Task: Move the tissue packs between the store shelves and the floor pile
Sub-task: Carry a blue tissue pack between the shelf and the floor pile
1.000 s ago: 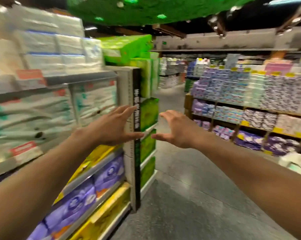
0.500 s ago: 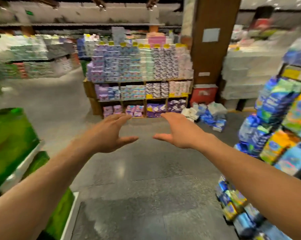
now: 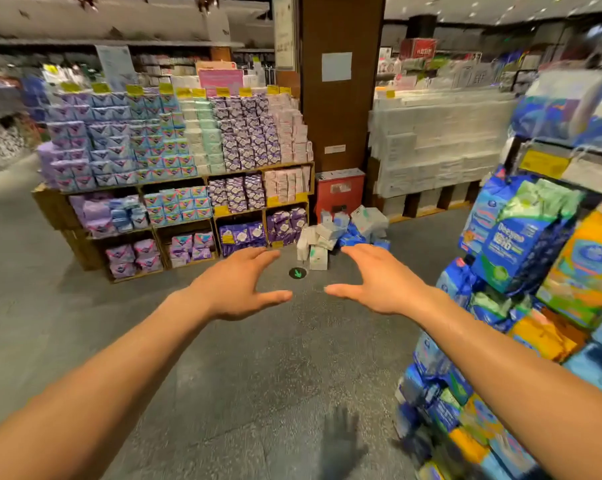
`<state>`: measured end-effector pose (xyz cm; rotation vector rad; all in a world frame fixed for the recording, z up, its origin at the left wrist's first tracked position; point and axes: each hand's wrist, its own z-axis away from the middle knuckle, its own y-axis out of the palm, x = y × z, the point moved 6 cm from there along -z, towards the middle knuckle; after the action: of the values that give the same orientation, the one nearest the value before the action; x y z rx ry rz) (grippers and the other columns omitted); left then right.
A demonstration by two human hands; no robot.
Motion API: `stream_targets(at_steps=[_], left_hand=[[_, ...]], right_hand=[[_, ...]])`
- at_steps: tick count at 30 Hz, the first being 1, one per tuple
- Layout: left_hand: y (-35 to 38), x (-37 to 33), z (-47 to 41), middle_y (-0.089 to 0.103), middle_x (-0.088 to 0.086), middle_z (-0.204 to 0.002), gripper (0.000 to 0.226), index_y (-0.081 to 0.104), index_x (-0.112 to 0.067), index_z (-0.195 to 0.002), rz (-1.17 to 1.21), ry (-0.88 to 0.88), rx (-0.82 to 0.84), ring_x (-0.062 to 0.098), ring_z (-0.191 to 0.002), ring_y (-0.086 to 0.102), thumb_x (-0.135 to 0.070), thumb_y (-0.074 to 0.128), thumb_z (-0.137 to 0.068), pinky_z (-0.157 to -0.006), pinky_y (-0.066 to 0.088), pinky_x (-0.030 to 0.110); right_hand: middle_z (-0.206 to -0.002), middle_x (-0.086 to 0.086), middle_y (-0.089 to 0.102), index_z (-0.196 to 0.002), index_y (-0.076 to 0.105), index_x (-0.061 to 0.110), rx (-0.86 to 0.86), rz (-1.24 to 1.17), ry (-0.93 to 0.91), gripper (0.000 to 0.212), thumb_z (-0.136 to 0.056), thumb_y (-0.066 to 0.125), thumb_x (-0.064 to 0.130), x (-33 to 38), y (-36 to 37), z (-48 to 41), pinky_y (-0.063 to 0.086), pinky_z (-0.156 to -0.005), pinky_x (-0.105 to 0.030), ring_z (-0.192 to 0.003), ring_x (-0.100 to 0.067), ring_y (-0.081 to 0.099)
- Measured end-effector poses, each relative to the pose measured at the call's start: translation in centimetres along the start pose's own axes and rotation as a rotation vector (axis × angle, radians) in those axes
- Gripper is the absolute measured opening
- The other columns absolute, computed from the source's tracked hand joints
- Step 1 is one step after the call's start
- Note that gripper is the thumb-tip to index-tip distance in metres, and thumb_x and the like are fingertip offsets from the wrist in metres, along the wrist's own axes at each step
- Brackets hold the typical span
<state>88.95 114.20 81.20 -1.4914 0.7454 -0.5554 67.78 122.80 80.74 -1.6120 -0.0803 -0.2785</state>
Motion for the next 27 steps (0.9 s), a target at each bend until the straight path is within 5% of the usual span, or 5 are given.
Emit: stream_targets(at_steps=[10, 22, 27], left_hand=[[3.1, 5.8, -23.0, 0.026, 0.002, -0.164, 0.129, 0.020, -0.026, -0.159, 0.068, 0.011, 0.033, 0.020, -0.149, 0.026, -0.103, 0.008, -0.056, -0.121, 0.024, 0.035], [9.0, 15.6, -53.6, 0.019, 0.002, -0.166, 0.091, 0.015, -0.026, -0.160, 0.119, 0.143, 0.132, 0.019, -0.151, 0.019, -0.073, 0.048, -0.089, -0.120, 0.018, 0.029], [10.3, 16.6, -67.2, 0.020, 0.004, -0.166, 0.121, 0.019, -0.027, -0.159, 0.125, 0.227, 0.203, 0.019, -0.151, 0.020, -0.099, 0.022, -0.062, -0.120, 0.018, 0.029]], right_hand=[[-0.164, -0.006, 0.027, -0.159, 0.022, 0.020, 0.098, -0.003, 0.069, 0.096, -0.087, 0.053, 0.075, -11.1, 0.7, -19.0, 0.029, -0.120, -0.046, -0.150, -0.027, 0.024], [-0.166, -0.005, 0.022, -0.160, 0.023, 0.019, 0.112, -0.130, 0.267, 0.097, -0.086, 0.058, 0.072, -22.9, 4.6, -47.3, 0.021, -0.124, -0.041, -0.153, -0.025, 0.019], [-0.155, -0.007, 0.042, -0.151, 0.039, 0.016, 0.066, -0.138, 0.379, 0.084, -0.087, 0.065, 0.064, -29.7, 3.5, -56.9, 0.036, -0.112, -0.035, -0.140, -0.025, 0.041]])
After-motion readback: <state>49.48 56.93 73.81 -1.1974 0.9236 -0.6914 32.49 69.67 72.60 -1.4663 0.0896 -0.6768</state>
